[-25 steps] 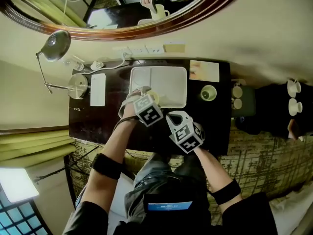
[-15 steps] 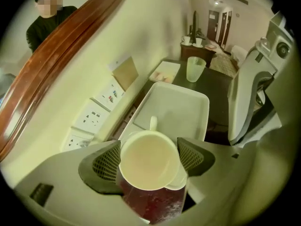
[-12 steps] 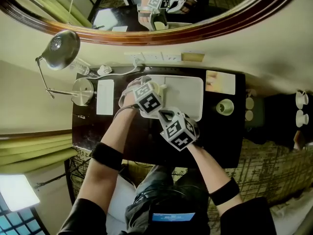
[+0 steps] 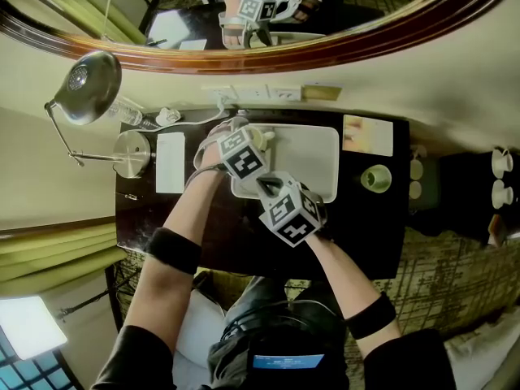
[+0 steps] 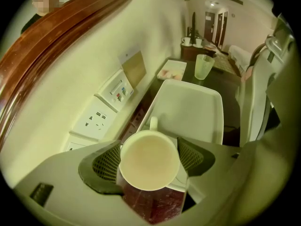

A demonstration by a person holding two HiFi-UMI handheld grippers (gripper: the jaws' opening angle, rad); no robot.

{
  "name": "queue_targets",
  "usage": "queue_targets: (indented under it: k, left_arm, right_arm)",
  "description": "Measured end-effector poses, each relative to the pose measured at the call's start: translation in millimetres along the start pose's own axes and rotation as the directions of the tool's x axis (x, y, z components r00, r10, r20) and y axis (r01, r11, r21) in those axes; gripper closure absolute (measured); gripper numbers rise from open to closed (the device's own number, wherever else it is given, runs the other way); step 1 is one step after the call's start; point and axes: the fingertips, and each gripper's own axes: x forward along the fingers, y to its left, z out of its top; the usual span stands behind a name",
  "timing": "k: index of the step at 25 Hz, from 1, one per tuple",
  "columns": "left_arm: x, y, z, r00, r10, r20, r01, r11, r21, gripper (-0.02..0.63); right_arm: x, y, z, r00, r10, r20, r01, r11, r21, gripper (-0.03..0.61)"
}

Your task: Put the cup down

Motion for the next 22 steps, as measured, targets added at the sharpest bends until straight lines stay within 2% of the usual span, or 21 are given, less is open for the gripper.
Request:
queue_targets:
  k: [7, 14, 19, 22]
  left_arm:
    - [2, -1, 3, 1.000, -0.005, -0.015, 0.006, 1.000, 0.016, 0.233]
    - [-5, 3, 11, 0.998, 0.050, 0.030, -0.050, 0.999, -0.001, 0.199]
    - [-30, -1, 17, 0.995, 0.084, 0.044, -0.084, 0.996, 0.000, 0.199]
    - [-55, -8, 18, 0.991, 0.119, 0.063, -0.117, 0.993, -0.030, 0.199]
  right_arm:
    - [-4, -1, -4, 1.000, -0.006, 0.001, 0.005, 1.000, 0.009, 0.577]
    - [-11, -2, -7, 1.000, -0.015, 0.002, 0.015, 1.000, 0.012, 0.577]
    - [-23, 2, -6, 1.000, -0.017, 0.006, 0.017, 1.000, 0.004, 0.577]
    - [-37, 6, -8, 1.000, -0.014, 0.003, 0.014, 1.000, -0.006, 0.577]
